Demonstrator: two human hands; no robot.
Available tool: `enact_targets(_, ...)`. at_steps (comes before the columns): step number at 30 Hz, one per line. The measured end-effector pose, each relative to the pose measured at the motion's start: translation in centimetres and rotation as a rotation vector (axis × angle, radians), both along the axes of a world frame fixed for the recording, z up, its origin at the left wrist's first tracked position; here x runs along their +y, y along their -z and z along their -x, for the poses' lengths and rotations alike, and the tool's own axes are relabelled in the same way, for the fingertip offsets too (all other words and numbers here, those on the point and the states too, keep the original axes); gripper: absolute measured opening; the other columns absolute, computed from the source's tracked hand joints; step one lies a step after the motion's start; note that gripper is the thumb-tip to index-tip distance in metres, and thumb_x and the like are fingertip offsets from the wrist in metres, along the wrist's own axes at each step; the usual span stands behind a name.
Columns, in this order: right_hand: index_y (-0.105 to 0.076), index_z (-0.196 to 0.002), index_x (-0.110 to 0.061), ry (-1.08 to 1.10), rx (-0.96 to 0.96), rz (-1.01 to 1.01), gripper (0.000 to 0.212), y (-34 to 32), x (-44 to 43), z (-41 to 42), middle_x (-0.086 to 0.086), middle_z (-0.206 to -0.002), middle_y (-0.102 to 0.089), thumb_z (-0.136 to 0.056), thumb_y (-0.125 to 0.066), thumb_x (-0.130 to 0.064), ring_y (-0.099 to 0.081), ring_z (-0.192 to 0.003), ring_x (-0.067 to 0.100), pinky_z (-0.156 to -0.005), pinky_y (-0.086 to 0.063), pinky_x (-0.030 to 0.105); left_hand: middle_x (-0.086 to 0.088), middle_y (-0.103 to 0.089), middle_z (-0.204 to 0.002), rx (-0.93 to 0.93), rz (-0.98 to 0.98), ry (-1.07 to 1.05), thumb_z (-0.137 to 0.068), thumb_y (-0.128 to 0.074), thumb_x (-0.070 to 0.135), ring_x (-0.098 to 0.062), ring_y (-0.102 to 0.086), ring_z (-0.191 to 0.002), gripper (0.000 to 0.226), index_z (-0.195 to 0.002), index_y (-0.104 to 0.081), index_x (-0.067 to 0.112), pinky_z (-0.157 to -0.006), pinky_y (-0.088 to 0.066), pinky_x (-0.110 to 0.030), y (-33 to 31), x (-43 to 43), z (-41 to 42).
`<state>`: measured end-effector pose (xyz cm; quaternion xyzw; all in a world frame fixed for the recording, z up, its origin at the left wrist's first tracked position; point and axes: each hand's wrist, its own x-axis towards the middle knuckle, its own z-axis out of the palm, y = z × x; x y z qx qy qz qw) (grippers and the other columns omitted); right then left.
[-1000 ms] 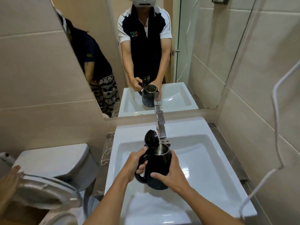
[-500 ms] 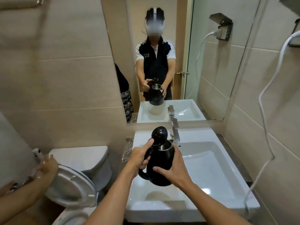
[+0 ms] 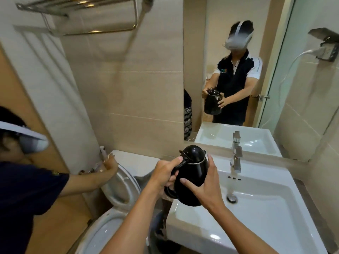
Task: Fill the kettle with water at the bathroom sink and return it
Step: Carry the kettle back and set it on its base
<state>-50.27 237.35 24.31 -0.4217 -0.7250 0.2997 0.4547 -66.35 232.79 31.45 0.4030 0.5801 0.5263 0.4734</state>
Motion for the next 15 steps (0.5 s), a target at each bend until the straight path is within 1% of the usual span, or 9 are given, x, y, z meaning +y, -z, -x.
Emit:
enact_targets(2,-0.018,-0.158,-0.033,-0.037,0.013,-0.043,0.117,-0.7,-0.5,0.5,-0.001,-0.149,-0.041,-0.064,-0.078,-0.067,-0.039,-0.136,0.015,-0.109,-0.035,0.028,-0.002,-0.033,-0.044,0.001,-0.007,-0.071,-0.081,-0.068,0.049,-0.013,-0.022,-0.035,0.049,-0.048,-0.054,0.016,-0.04,-0.014,-0.021,-0.7,-1.5,0.2)
enact_targets(4,-0.023,-0.157,-0.031,-0.083,0.027,-0.072,0.114,-1.4,-1.3,1.2,-0.003,-0.142,-0.043,-0.063,-0.078,-0.066,-0.04,-0.132,0.013,-0.106,-0.035,0.026,-0.001,-0.033,-0.042,0.005,-0.015,-0.117,-0.086,-0.066,0.046,-0.012,-0.022,-0.034,0.05,-0.049,-0.054,0.015,-0.039,-0.014,-0.021,-1.5,-3.3,0.4)
enact_targets(7,-0.03,-0.154,-0.028,-0.149,0.067,-0.11,0.11,-2.5,-3.3,2.6,-0.009,-0.134,-0.042,-0.062,-0.079,-0.065,-0.042,-0.127,0.012,-0.105,-0.038,0.028,0.0,-0.031,-0.038,0.0,-0.017,-0.201,-0.088,-0.065,0.045,-0.01,-0.022,-0.03,0.05,-0.049,-0.052,0.015,-0.037,-0.016,-0.019,-2.9,-6.8,1.0)
enact_targets(10,-0.033,-0.149,-0.031,-0.228,0.098,-0.127,0.106,-4.2,-5.9,4.4,-0.008,-0.126,-0.043,-0.06,-0.08,-0.065,-0.046,-0.121,0.013,-0.103,-0.041,0.029,0.002,-0.032,-0.038,-0.001,-0.027,-0.279,-0.089,-0.063,0.048,-0.01,-0.024,-0.029,0.052,-0.049,-0.052,0.017,-0.035,-0.017,-0.019,-4.6,-10.8,2.0)
enact_targets(12,-0.033,-0.148,-0.031,-0.279,0.121,-0.125,0.106,-5.1,-7.8,5.5,-0.008,-0.126,-0.041,-0.059,-0.08,-0.065,-0.045,-0.12,0.012,-0.103,-0.041,0.029,0.0,-0.031,-0.04,0.005,-0.032,-0.323,-0.09,-0.061,0.049,-0.01,-0.024,-0.029,0.053,-0.051,-0.051,0.015,-0.034,-0.017,-0.018,-5.8,-13.7,2.5)
enact_targets(15,-0.031,-0.15,-0.03,-0.354,0.184,-0.138,0.108,-6.5,-11.9,7.1,-0.009,-0.13,-0.038,-0.06,-0.08,-0.065,-0.042,-0.124,0.008,-0.105,-0.037,0.024,-0.001,-0.031,-0.045,0.043,-0.057,-0.357,-0.09,-0.06,0.049,-0.011,-0.023,-0.031,0.051,-0.054,-0.051,0.014,-0.034,-0.018,-0.019,-8.1,-18.9,2.8)
